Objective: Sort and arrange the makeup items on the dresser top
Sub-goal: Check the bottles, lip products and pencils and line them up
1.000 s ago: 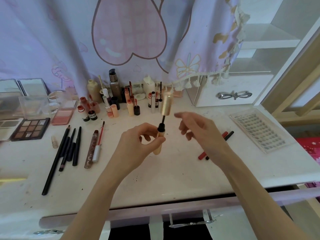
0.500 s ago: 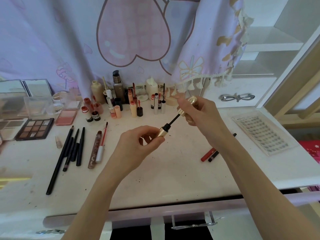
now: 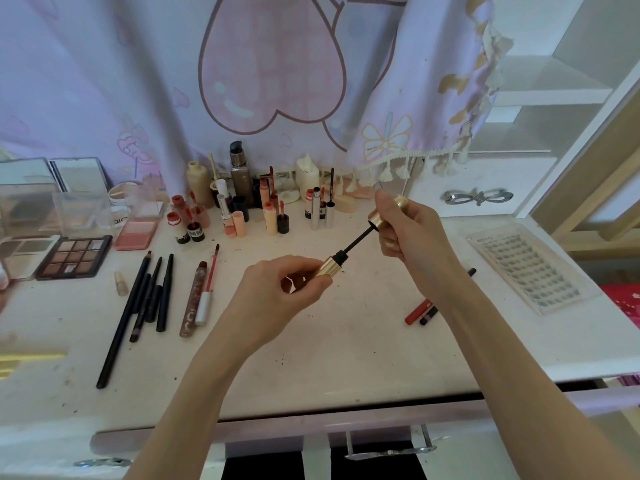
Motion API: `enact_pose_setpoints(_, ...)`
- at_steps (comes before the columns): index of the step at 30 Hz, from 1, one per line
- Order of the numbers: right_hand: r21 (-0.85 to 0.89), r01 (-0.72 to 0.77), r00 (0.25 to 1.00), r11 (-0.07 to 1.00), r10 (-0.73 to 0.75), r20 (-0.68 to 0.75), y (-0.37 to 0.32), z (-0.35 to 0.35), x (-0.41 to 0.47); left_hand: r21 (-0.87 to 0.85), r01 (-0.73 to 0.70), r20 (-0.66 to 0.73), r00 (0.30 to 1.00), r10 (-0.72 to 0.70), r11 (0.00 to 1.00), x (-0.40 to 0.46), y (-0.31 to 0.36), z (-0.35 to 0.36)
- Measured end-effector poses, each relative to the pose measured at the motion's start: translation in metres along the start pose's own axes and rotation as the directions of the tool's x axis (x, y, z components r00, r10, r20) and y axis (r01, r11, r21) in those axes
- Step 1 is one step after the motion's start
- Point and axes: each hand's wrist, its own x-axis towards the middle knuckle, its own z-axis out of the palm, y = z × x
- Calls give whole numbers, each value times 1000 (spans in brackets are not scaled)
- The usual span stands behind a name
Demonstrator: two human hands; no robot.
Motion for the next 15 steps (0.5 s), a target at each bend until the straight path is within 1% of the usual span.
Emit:
enact_pose_setpoints(6, 17, -38, 998, 999, 39, -50, 0, -1, 1, -13, 9, -5, 1000, -9, 1000, -1, 1, 2)
enact_pose_setpoints(11, 21, -51, 997, 998, 52, -57, 4, 0, 2, -21, 20, -16, 1000, -20, 1000, -2, 0, 3)
enact_pose_setpoints(15, 118, -56, 992, 991, 68, -106, 1, -4, 4, 5, 27, -13, 1000, -27, 1000, -5, -4, 2)
